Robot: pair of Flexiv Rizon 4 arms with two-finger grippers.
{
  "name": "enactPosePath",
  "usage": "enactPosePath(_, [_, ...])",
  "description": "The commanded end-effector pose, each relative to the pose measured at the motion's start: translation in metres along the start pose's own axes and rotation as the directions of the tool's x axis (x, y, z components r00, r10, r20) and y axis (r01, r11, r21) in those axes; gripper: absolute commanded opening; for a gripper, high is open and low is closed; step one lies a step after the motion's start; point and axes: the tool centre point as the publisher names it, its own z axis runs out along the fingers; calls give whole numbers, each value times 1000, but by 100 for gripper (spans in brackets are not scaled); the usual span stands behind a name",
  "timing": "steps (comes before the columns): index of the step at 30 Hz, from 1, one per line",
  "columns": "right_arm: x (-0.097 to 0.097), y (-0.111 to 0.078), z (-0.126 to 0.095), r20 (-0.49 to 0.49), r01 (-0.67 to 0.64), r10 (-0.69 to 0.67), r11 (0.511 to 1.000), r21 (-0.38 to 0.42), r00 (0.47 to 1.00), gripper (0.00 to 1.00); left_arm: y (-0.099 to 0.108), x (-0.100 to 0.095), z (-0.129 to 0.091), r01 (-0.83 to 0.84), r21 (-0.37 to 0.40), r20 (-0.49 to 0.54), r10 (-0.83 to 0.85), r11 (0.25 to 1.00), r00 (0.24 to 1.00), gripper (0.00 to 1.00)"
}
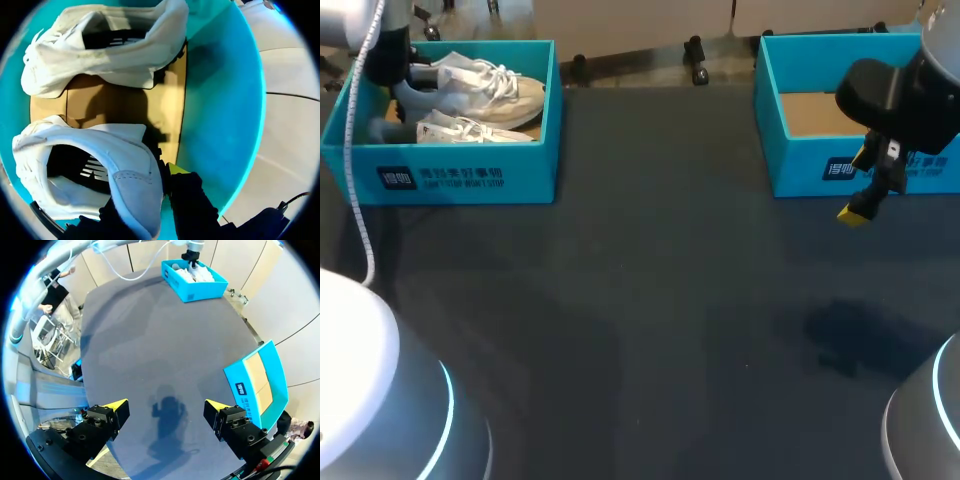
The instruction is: Take the shoe out of the shoebox, open the shoe tongue, remove and reinsert the insole, then place the shoe into the shoebox
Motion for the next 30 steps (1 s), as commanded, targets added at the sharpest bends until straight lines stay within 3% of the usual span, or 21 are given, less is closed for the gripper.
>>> enactPosePath(1, [-1,2,1,-2,-1,1,1000,4,1000,100,13,-5,13,4,20,-6,-4,1000,1000,0])
enactPosePath(19, [-1,2,1,-2,-1,1,1000,4,1000,100,3,-4,31,-15,115,-1,16,993,1000,0])
enactPosePath(21, [-1,2,1,-2,-1,1,1000,4,1000,100,2,-4,32,-53,131,7,52,990,999,15])
enactPosePath(23, [-1,2,1,-2,-1,1,1000,4,1000,100,0,-3,31,-82,151,18,80,985,997,0])
enactPosePath(30, [-1,2,1,-2,-1,1,1000,4,1000,100,-7,-1,26,-125,142,36,121,982,992,0])
